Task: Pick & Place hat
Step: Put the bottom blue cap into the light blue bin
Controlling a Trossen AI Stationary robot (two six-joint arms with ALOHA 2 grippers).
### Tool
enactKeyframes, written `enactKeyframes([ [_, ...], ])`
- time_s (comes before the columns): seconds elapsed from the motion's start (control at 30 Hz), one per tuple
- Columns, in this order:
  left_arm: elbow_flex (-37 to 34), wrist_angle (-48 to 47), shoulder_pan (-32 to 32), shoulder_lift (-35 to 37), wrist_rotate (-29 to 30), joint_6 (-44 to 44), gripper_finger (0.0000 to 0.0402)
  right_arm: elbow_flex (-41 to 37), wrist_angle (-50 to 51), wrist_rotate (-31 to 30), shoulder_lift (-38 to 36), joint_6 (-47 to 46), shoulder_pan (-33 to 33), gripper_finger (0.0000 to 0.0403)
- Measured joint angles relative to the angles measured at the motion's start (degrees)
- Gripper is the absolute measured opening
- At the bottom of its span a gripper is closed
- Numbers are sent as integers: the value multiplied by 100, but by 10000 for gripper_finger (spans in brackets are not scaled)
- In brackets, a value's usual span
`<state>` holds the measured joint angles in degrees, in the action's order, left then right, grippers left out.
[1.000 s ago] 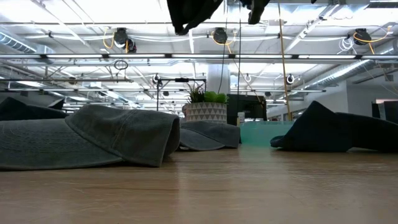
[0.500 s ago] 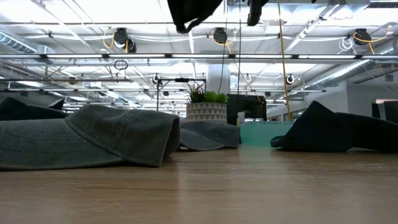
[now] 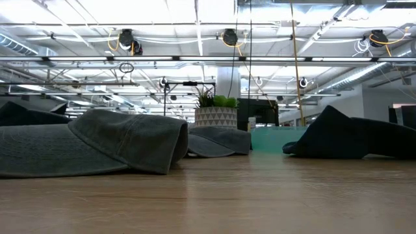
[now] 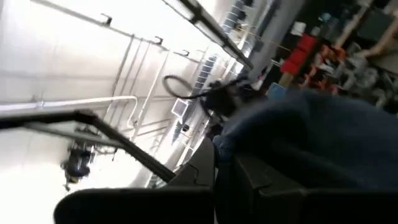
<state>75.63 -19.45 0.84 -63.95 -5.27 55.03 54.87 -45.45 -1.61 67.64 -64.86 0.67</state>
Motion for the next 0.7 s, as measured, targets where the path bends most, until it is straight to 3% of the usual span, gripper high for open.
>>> enactKeyframes([
  [0.27,0,-393,-47,278,868,-1219,123,2,-49,-173,-578,1577,9,5],
  [0.47,-1,-776,-219,800,987,-1683,190,88,-2,-455,-913,2530,13,5],
  [0.6,1,-1028,-336,1143,1127,-2000,225,543,490,-425,-987,3092,11,5],
  [0.7,1,-1245,-423,1378,1200,-2291,244,1127,1391,-260,-948,3528,11,5],
])
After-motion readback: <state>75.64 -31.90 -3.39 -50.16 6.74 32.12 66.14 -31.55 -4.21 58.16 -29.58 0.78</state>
